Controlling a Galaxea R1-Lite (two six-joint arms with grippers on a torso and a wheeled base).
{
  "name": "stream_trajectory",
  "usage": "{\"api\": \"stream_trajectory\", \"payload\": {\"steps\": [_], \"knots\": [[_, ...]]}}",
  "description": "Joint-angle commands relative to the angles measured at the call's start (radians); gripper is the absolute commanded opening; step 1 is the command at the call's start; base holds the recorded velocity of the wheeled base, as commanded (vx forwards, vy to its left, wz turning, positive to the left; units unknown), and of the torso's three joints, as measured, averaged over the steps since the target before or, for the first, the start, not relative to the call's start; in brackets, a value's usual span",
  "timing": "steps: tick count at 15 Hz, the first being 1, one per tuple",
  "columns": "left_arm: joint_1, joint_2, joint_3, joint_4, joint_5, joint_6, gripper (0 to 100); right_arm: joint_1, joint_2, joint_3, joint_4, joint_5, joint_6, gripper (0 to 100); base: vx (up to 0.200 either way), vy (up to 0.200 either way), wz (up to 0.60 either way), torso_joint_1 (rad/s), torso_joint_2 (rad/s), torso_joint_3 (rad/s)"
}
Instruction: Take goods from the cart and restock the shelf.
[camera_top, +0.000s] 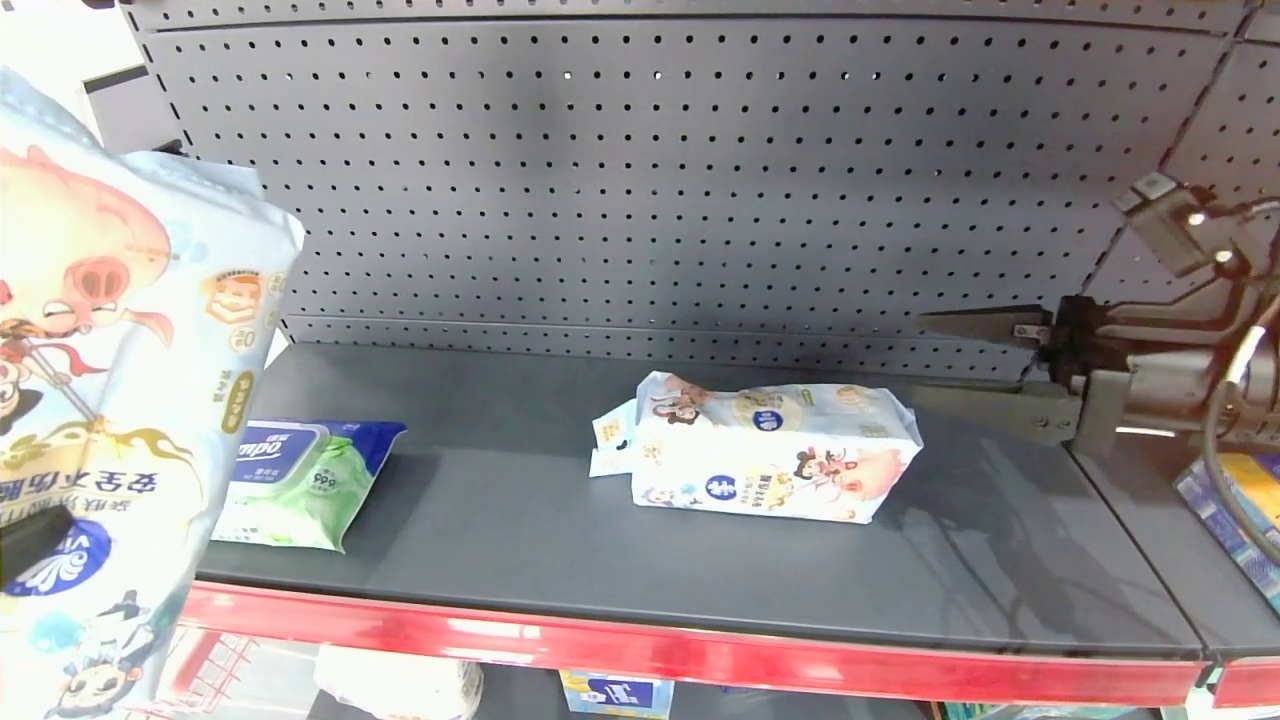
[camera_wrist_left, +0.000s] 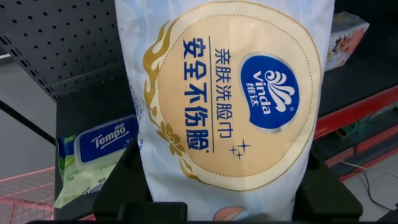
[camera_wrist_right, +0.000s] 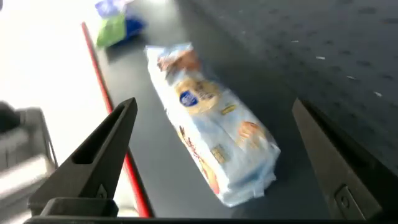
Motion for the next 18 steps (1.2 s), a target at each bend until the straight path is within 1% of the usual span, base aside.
{"api": "stream_trajectory", "payload": {"steps": [1, 2, 4, 5, 8, 9, 16, 18], "knots": [[0.000, 0.012, -0.005, -0.002, -0.001, -0.003, 0, -0.003, 0.069, 0.001, 0.000, 0.008, -0.021, 100, 0.000, 0.000, 0.00, 0.000, 0.00, 0.000], [0.000, 0.012, -0.005, -0.002, -0.003, -0.005, 0, -0.008, 0.069, 0.019, 0.000, 0.021, -0.056, 100, 0.000, 0.000, 0.00, 0.000, 0.00, 0.000], [0.000, 0.014, -0.005, -0.002, -0.003, -0.005, 0, -0.018, 0.065, 0.050, 0.000, 0.074, -0.079, 100, 0.000, 0.000, 0.00, 0.000, 0.00, 0.000], [0.000, 0.016, -0.010, -0.002, -0.003, -0.005, 0, -0.020, 0.065, 0.075, 0.000, 0.078, -0.113, 100, 0.000, 0.000, 0.00, 0.000, 0.00, 0.000], [0.000, 0.017, -0.012, -0.009, -0.010, -0.005, 0, -0.018, 0.084, 0.102, 0.000, 0.094, -0.150, 100, 0.000, 0.000, 0.00, 0.000, 0.00, 0.000], [0.000, 0.017, -0.012, -0.014, -0.023, -0.005, 0, -0.022, 0.108, 0.099, -0.002, 0.097, -0.176, 100, 0.000, 0.000, 0.00, 0.000, 0.00, 0.000], [0.000, 0.023, -0.016, -0.015, -0.024, -0.005, 0, -0.040, 0.197, 0.079, -0.009, 0.115, -0.263, 100, 0.000, 0.000, 0.00, 0.000, 0.00, 0.000], [0.000, 0.023, -0.018, -0.015, -0.023, -0.005, 0, -0.042, 0.239, 0.035, -0.008, 0.113, -0.322, 100, 0.000, 0.000, 0.00, 0.000, 0.00, 0.000]]}}
